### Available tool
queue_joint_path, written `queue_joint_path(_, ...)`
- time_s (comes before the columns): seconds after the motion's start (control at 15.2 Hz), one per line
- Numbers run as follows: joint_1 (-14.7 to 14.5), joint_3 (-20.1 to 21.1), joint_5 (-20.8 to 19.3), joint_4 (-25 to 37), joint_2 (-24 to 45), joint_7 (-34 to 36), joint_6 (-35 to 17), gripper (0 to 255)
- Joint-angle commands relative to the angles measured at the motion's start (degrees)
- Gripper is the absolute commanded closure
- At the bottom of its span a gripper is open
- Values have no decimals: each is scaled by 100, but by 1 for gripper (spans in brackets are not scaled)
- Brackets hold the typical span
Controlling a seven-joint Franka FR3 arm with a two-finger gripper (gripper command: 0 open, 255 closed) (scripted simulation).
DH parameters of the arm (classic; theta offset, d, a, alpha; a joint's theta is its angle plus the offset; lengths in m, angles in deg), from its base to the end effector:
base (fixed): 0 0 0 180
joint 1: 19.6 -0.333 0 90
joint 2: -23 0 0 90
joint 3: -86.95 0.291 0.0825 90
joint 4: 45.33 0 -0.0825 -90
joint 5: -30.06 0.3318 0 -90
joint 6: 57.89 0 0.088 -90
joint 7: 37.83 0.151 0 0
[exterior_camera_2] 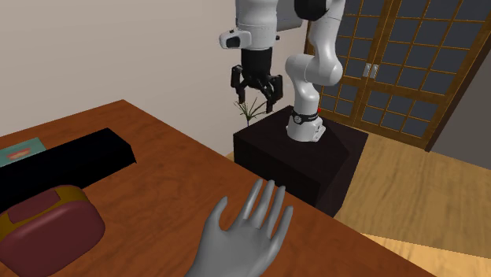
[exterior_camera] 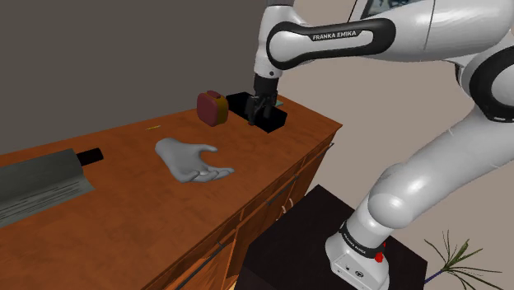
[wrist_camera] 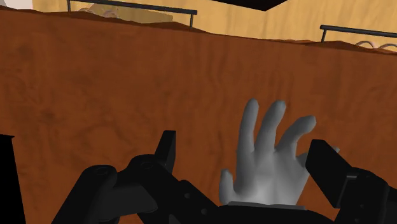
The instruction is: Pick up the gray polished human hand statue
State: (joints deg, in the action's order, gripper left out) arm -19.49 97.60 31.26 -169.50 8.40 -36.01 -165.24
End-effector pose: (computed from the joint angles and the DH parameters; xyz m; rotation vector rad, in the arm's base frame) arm 0.4212 0.0837 0.4457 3.1024 0.2154 -0.0618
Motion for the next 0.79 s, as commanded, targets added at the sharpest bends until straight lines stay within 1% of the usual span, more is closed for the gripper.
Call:
queue_joint_path(0.0,8,62,-128,221,459,61,-167,0)
queue_joint_path(0.4,-46,193,-582,1002,1830,311,-516,0)
queue_joint_path(0.73,-181,198,-992,1858,3002,502,-612,0)
